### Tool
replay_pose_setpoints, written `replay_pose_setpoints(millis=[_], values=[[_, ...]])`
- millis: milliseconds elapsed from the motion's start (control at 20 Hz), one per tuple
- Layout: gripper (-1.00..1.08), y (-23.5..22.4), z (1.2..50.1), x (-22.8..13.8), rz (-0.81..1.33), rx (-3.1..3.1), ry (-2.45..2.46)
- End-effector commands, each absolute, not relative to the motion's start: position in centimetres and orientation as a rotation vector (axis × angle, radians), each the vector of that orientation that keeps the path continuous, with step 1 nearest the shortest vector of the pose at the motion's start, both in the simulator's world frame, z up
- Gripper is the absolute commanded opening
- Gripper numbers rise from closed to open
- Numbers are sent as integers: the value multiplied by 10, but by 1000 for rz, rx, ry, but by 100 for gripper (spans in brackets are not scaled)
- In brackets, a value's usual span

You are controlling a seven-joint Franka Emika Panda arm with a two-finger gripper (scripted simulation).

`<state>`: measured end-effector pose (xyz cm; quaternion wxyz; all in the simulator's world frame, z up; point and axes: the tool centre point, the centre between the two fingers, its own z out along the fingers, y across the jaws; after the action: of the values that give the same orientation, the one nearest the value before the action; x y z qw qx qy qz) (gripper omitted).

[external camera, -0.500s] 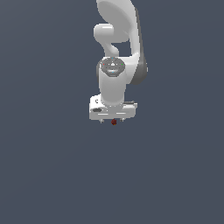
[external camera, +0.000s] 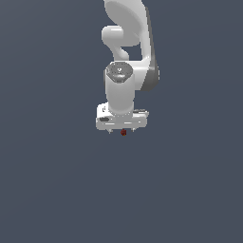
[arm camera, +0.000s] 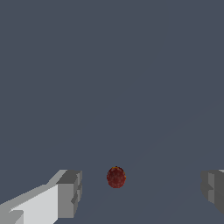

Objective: Pick up the object and move it to a goal position.

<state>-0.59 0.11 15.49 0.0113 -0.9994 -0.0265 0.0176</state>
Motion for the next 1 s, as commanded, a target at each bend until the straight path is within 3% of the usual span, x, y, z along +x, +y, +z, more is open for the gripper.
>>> replay_pose_setpoints(millis=[0, 950], values=[[100, 1, 155, -6, 52, -3111, -76], [100, 2, 120, -31, 34, -3096, -462]])
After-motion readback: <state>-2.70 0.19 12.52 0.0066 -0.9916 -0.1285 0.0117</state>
